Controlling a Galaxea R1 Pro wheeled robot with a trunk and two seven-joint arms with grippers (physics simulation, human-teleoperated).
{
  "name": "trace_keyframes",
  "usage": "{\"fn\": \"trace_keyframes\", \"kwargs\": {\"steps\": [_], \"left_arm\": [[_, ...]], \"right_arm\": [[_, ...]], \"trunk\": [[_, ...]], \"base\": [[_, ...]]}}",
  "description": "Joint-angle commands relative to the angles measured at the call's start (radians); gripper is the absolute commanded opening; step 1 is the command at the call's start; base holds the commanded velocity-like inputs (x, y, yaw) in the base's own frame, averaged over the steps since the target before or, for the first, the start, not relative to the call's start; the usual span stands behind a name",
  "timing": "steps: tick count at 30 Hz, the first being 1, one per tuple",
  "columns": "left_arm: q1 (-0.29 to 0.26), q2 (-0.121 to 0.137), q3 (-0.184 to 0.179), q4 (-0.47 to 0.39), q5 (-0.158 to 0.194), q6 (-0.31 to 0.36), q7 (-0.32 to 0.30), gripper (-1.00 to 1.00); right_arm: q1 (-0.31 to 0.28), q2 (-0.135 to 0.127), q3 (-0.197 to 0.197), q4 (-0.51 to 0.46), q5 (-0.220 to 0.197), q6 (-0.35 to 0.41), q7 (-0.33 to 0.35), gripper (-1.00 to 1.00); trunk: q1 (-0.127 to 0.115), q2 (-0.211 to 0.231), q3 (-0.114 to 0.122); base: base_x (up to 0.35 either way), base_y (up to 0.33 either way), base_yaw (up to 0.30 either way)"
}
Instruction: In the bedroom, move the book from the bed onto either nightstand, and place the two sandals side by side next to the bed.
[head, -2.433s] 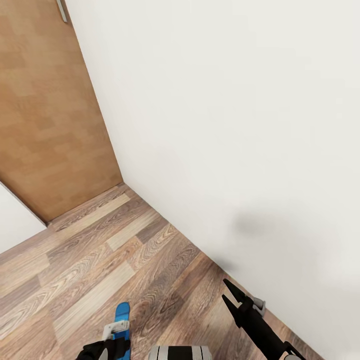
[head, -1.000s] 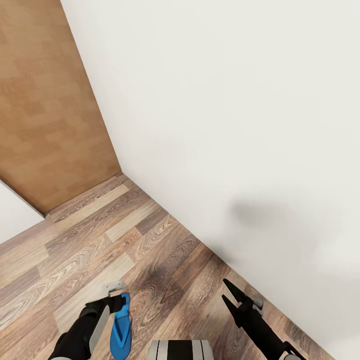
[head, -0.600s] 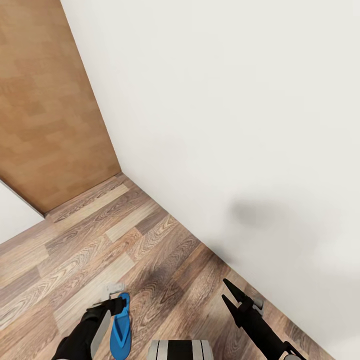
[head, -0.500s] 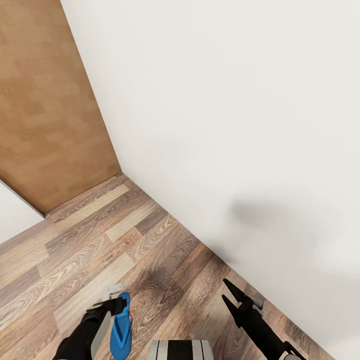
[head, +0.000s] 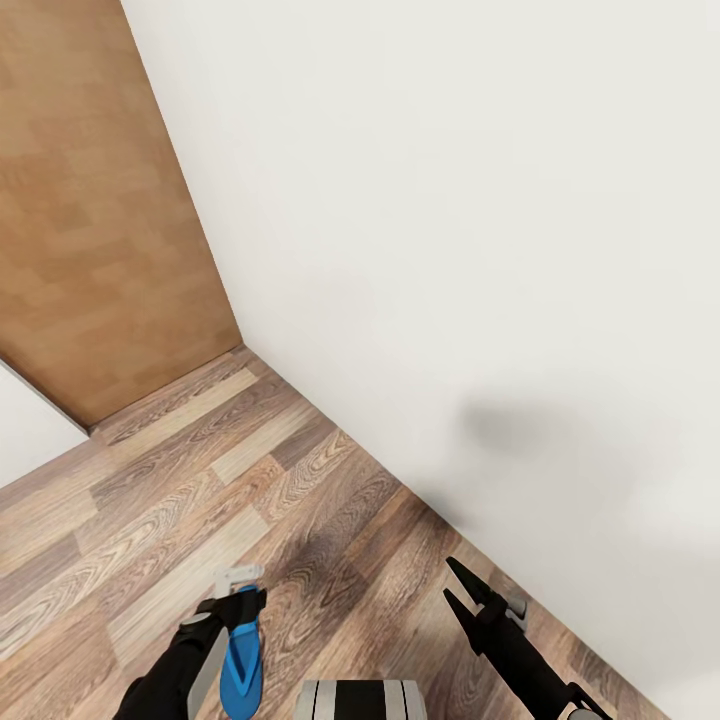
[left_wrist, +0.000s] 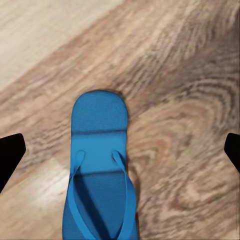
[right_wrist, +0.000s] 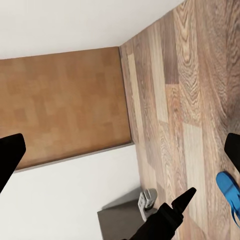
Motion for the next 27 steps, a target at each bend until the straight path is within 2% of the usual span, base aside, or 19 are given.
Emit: {"fn": "trace_keyframes", "kwargs": {"steps": [1, 6, 27], "left_arm": [[0.000, -0.001, 0.001, -0.002, 0.007, 0.004, 0.001, 1.00], [0.000, -0.001, 0.000, -0.002, 0.007, 0.003, -0.002, 1.00], [0.000, -0.001, 0.000, -0.001, 0.008, 0.004, -0.001, 1.00]], "right_arm": [[0.000, 0.001, -0.002, 0.000, -0.004, 0.007, 0.000, 1.00], [0.000, 0.001, -0.002, 0.000, -0.004, 0.008, 0.000, 1.00], [0.000, 0.000, -0.003, 0.000, -0.006, 0.008, 0.000, 1.00]], "trunk": [[0.000, 0.000, -0.001], [0.000, 0.000, -0.001], [0.009, -0.005, -0.082]], "base": [[0.000, 0.000, 0.000], [0.000, 0.000, 0.000], [0.000, 0.000, 0.000]]}}
